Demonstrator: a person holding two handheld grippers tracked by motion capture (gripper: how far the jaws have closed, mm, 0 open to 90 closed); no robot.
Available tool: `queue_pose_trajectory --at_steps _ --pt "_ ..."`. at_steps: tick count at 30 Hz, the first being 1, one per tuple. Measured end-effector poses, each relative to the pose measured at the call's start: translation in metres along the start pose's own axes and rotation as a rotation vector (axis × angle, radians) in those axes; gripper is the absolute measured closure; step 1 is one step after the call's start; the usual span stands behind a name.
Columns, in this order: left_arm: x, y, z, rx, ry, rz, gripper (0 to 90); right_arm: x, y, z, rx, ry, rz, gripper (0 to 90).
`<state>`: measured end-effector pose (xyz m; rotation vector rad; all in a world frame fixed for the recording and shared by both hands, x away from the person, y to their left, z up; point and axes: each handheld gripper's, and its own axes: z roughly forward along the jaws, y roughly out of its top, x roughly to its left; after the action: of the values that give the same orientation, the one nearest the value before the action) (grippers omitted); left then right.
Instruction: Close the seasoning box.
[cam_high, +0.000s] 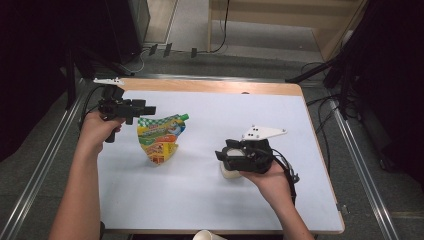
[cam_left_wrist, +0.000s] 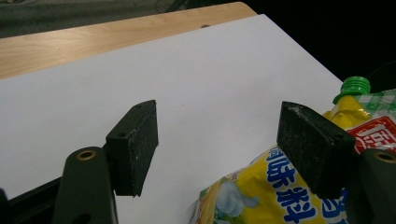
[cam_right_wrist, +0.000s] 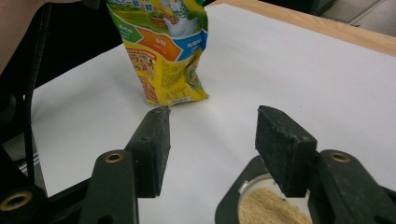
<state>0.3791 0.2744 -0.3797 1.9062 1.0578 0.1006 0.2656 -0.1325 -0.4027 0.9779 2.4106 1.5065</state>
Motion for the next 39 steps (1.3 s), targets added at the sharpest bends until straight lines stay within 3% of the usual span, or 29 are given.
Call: queue_pose_trajectory --at_steps 18,27,39 --pt "-0.001 0.0 0.003 0.014 -0.012 0.009 30.1 -0.025 0.002 -0.033 -0.027 -0.041 0.055 53.8" --pt "-0.001 -0.001 0.002 0.005 -0.027 0.02 30.2 -0.037 0.004 -0.054 -0.052 -0.071 0.064 63.5" --pt "0.0 -0.002 0.003 0.018 -0.031 0.012 30.3 -0.058 -0.002 -0.075 -0.072 -0.142 0.122 82.4"
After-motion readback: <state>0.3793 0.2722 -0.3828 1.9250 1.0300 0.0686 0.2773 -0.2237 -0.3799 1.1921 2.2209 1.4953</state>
